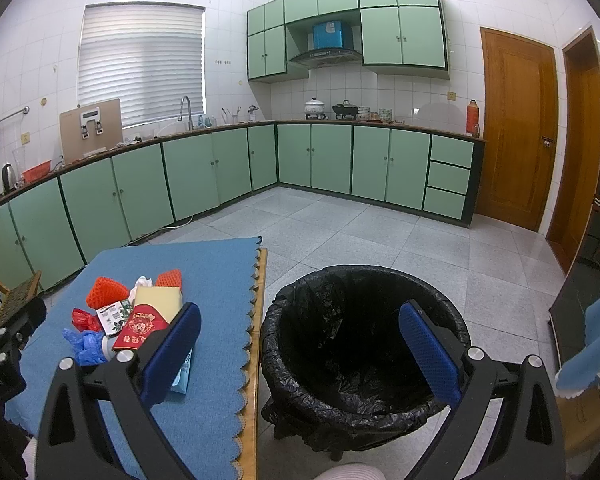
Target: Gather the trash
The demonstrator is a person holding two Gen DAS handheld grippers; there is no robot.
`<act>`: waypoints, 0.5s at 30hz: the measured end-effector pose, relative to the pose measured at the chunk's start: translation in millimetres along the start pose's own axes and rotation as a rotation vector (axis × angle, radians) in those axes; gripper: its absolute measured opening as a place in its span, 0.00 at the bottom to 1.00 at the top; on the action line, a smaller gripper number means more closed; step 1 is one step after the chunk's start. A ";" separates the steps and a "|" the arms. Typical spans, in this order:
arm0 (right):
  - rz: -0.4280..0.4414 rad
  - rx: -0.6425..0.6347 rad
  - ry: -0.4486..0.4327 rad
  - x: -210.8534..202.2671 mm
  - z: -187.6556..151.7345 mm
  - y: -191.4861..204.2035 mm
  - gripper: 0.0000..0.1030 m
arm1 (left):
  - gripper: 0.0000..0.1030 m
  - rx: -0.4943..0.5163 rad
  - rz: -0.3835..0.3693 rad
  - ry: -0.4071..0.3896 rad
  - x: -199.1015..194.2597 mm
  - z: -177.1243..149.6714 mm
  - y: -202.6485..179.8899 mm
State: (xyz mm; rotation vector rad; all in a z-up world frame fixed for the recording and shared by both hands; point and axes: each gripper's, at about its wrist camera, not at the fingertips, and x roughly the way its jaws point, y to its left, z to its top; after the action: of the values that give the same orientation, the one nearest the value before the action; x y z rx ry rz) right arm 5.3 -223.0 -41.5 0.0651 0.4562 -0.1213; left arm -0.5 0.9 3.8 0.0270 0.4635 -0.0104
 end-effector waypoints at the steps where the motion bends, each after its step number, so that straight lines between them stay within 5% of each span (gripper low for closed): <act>1: 0.001 0.000 0.002 0.1 -0.2 0.1 0.94 | 0.95 0.001 0.000 0.000 0.1 -0.3 -0.1; 15: 0.054 -0.036 0.049 21.2 -12.2 19.5 0.94 | 0.95 -0.044 0.037 -0.008 13.1 3.5 29.3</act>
State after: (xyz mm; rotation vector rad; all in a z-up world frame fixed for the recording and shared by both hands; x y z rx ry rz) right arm 21.4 -204.8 -61.1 0.0448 0.5049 -0.0581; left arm 13.3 30.1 1.7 -0.0076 0.4546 0.0360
